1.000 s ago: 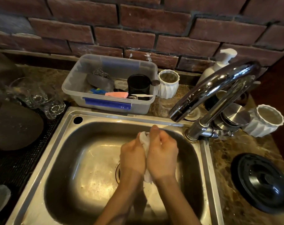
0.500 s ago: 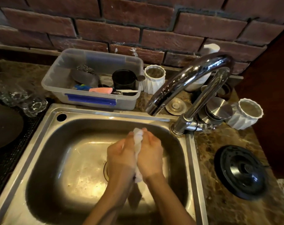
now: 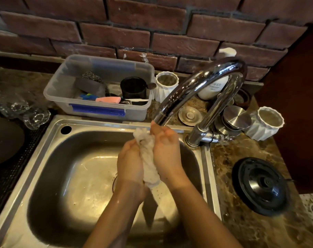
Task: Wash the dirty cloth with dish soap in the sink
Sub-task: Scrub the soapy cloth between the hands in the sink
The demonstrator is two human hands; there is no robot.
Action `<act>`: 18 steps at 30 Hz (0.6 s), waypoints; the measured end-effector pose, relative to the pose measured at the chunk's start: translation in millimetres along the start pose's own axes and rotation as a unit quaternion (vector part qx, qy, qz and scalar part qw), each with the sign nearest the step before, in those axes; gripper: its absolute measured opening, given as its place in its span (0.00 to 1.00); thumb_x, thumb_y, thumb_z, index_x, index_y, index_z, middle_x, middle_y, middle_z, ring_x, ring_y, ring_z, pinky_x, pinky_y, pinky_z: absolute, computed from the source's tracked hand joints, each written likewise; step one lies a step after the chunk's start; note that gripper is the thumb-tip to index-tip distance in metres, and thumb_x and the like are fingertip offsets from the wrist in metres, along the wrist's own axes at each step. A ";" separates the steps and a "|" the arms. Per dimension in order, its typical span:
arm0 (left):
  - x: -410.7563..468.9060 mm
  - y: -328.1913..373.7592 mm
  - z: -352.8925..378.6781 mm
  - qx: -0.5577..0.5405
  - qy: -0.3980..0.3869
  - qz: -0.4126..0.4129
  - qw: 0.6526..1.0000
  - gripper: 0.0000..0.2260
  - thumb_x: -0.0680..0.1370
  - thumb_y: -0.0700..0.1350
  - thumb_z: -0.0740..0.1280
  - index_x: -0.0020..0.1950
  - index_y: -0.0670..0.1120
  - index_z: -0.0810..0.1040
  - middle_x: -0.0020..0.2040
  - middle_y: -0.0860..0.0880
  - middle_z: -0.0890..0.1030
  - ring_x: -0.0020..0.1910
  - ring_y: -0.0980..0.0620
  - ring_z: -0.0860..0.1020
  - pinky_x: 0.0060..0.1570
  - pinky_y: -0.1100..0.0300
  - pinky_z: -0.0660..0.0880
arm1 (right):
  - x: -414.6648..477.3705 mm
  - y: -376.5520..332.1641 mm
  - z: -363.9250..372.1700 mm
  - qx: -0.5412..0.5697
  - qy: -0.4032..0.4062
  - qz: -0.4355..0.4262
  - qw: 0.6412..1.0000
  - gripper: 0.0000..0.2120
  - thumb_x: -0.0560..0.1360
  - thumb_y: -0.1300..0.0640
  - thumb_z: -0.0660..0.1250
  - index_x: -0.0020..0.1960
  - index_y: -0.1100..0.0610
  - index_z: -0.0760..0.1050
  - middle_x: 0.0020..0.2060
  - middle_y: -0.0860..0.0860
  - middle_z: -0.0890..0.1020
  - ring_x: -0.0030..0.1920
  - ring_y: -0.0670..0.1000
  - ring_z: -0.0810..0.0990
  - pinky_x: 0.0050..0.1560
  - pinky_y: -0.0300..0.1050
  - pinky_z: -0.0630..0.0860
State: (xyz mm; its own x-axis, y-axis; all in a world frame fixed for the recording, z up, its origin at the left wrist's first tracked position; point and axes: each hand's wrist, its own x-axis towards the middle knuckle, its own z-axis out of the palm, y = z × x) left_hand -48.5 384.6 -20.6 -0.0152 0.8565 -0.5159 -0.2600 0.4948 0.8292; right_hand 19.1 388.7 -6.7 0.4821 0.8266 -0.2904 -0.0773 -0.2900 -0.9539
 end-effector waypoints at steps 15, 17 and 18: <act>-3.8 1.7 -4.0 0.152 0.072 0.153 0.974 0.09 0.82 0.46 0.67 0.59 0.55 0.71 0.51 0.57 0.77 0.48 0.57 0.78 0.43 0.61 0.77 | -19.1 42.4 5.5 -0.174 0.014 0.039 0.984 0.17 0.82 0.44 0.60 0.40 0.50 0.80 0.34 0.47 0.84 0.40 0.46 0.83 0.49 0.54 0.83; 5.2 2.9 -9.6 0.161 0.085 0.164 0.969 0.10 0.82 0.42 0.66 0.60 0.52 0.70 0.52 0.53 0.77 0.49 0.57 0.77 0.41 0.65 0.73 | -34.8 37.7 5.2 -0.124 0.010 0.022 0.992 0.18 0.83 0.45 0.59 0.39 0.49 0.79 0.32 0.46 0.82 0.36 0.44 0.80 0.41 0.45 0.80; 7.0 0.3 -11.3 0.159 0.082 0.151 0.972 0.11 0.81 0.42 0.67 0.60 0.51 0.70 0.52 0.51 0.77 0.48 0.56 0.77 0.40 0.65 0.72 | -39.2 30.1 3.5 -0.108 0.009 -0.005 0.994 0.18 0.83 0.46 0.59 0.40 0.49 0.79 0.32 0.46 0.81 0.35 0.42 0.80 0.38 0.40 0.77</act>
State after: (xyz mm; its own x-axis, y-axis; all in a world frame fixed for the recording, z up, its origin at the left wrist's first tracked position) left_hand -59.6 389.1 -26.5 -0.2048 0.9476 -0.2451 0.0903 0.2676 0.9593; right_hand -5.1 349.3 -24.4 0.4969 0.8223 -0.2775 0.1156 -0.3796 -0.9179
